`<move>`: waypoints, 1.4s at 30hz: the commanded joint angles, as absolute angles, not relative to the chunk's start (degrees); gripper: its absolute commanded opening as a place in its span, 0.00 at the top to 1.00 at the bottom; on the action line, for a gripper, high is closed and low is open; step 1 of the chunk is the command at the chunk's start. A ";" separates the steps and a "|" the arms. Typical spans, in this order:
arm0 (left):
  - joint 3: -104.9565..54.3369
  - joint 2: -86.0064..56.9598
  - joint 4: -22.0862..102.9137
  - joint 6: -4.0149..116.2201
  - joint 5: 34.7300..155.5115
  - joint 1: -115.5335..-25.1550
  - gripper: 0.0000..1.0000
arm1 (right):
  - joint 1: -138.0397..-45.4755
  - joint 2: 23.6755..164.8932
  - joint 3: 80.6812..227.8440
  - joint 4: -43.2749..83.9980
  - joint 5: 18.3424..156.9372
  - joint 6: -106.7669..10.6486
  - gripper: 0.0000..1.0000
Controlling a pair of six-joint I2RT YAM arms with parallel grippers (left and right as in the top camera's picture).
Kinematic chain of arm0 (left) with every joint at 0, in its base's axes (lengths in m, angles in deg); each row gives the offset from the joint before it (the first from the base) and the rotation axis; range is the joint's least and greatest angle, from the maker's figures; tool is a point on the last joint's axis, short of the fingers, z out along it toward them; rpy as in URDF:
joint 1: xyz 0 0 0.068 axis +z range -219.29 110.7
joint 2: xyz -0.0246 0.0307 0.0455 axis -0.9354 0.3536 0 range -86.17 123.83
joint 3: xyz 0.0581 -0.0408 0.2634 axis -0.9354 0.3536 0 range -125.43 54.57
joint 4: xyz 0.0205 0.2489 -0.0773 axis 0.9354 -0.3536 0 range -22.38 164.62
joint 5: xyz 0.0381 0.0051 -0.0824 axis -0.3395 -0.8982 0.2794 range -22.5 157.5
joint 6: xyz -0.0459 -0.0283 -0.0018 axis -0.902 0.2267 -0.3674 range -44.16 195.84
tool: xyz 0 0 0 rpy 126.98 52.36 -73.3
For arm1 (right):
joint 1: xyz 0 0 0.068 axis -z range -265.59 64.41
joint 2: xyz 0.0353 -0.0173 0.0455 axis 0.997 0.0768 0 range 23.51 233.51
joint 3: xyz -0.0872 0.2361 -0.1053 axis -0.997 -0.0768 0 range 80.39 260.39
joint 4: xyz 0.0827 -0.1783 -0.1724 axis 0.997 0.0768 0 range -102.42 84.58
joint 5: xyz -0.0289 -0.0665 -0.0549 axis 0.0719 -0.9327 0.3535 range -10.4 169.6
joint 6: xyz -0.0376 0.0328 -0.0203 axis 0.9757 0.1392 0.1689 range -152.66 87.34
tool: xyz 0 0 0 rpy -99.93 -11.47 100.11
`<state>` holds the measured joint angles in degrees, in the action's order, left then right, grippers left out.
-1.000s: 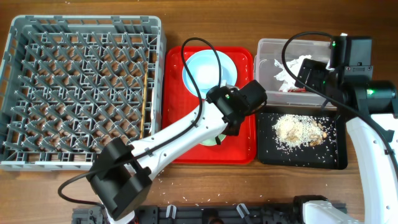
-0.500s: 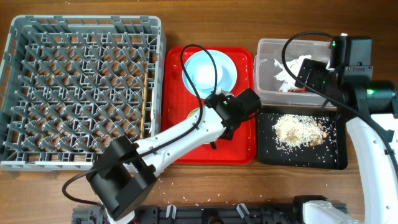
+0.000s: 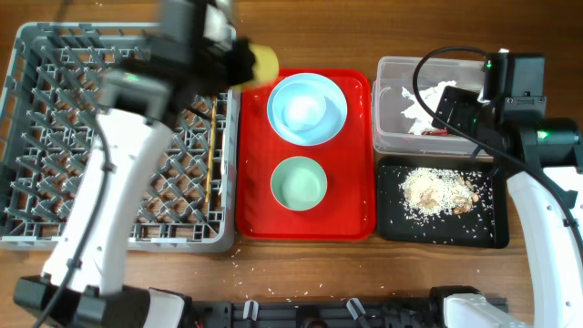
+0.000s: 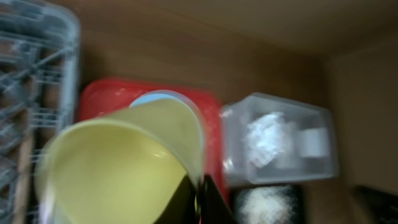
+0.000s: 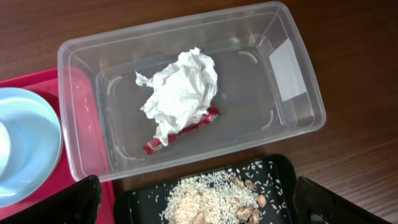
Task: Sort waste into correct bins and load items into the dishwasher rack
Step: 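Carry the yellow cup left and place it in the grey rack, then reach the left gripper to the green saucer and grasp it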
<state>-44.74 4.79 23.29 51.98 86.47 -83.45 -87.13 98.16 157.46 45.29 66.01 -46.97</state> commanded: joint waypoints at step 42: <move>-45.09 8.37 21.54 51.11 98.22 -58.84 0.00 | -86.89 97.55 157.53 45.27 64.99 -47.69 0.00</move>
